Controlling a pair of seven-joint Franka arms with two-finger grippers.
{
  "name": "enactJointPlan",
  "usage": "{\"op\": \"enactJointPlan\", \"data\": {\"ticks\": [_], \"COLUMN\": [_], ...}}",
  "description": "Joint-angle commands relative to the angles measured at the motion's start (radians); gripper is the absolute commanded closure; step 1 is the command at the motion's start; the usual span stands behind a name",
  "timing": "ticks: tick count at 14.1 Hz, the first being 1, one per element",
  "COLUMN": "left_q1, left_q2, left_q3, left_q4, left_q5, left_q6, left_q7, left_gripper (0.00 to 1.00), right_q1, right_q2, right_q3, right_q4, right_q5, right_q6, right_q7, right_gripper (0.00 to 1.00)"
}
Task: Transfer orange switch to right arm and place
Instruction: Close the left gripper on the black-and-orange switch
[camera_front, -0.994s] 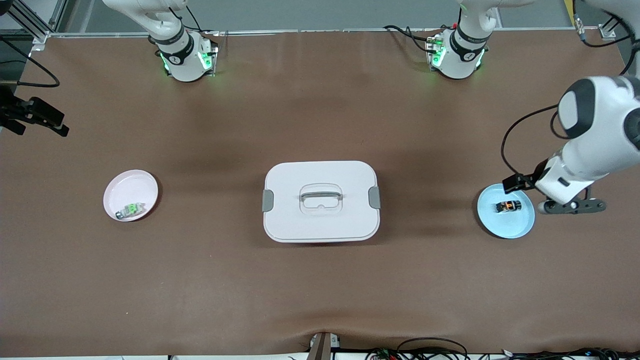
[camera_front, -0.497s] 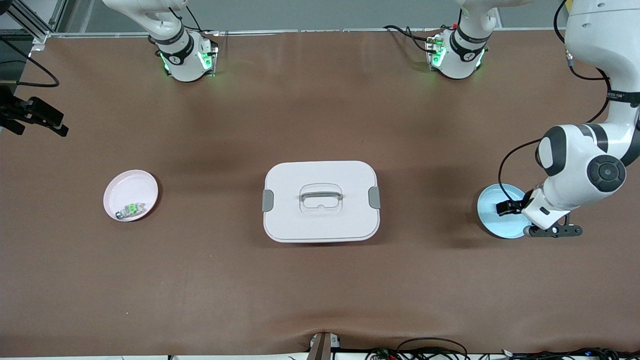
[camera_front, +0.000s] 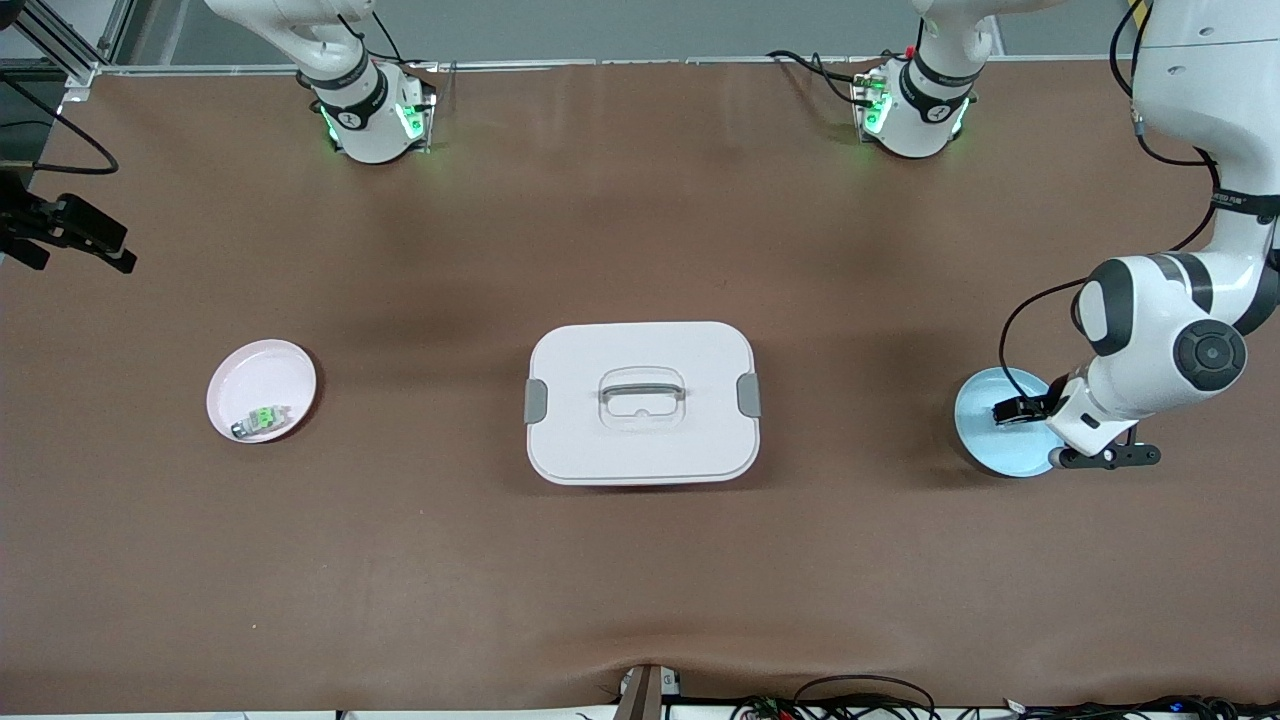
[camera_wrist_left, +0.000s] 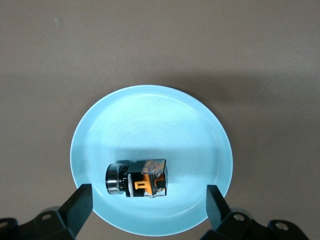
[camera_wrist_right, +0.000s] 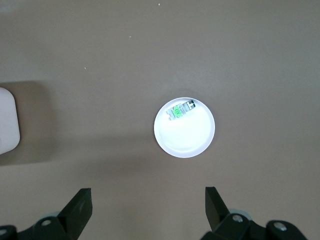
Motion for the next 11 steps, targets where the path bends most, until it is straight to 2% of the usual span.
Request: {"op": "enactJointPlan", "data": {"ticks": [1,4,11], "left_q1": [0.017,0.017,0.034], "left_q2": [0.025,0.065,0.071], "left_q3": [-0.001,-0.001,0.001], "left_q4": [-0.03,-0.042,-0.042], "left_q5": [0.019,0.037,0.039], "left_q6": [0.071,0.122,0.125], "left_q7": [-0.007,-0.005,-0.005], "left_gripper": [0.0,0.0,0.0], "right_q1": [0.003,0.003,0.005], "right_q2": [0.0,0.0,0.0], "right_q3": [-0.003,-0.003,-0.003], "right_q4": [0.012,0.012,0.012], "right_q5": [-0.015,-0.015,-0.015], "right_q6": [-0.011,-0.011,-0.011], "right_q7": [-0.006,-0.006,-0.006], "right_gripper": [0.0,0.0,0.0]}}
